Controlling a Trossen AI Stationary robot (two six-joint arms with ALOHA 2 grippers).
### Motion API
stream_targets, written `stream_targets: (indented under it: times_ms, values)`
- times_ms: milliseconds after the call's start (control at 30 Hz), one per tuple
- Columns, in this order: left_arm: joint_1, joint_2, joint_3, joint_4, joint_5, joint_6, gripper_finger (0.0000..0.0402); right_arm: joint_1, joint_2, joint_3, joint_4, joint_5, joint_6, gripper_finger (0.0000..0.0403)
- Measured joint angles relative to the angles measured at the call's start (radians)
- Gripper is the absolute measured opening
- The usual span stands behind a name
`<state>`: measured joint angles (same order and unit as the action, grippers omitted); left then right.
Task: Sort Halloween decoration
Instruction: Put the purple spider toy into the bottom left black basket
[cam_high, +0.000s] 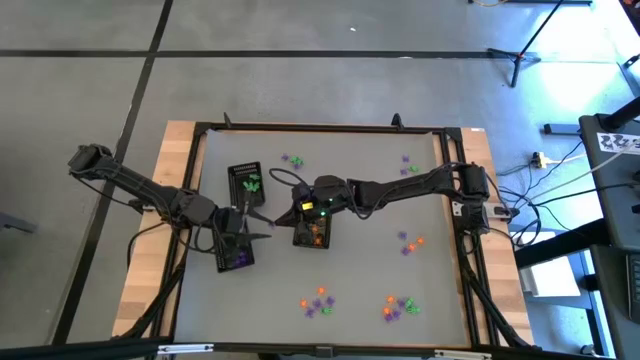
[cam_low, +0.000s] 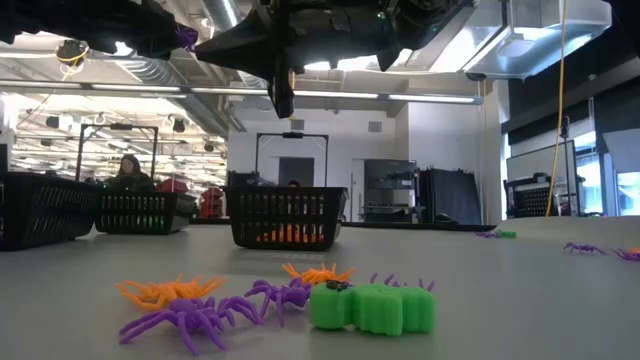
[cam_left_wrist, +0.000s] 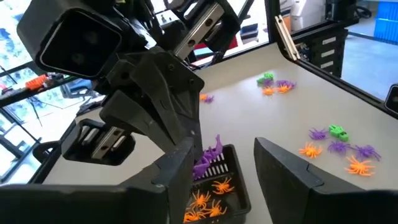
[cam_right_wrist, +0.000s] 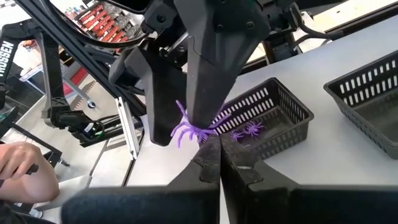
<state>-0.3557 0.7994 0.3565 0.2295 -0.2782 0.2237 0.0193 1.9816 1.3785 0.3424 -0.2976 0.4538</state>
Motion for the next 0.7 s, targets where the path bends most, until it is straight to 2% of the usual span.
stream_targets:
  times_ms: [300, 600, 700]
  values:
    - [0.0, 0.0, 0.0, -0.001, -0.053, 0.046, 0.0096, 0.0, 0.0, 0.0, 0.0, 0.0, 0.001, 0.0]
    - [0.0, 0.0, 0.0, -0.024, -0.054, 0.072, 0.001, 0.0, 0.0, 0.0, 0.005, -0.001, -0.01, 0.0003]
    - [0.0, 0.0, 0.0, -0.034, -0.054, 0.074, 0.0006, 0.0, 0.0, 0.0, 0.005, -0.01, -0.013, 0.0019]
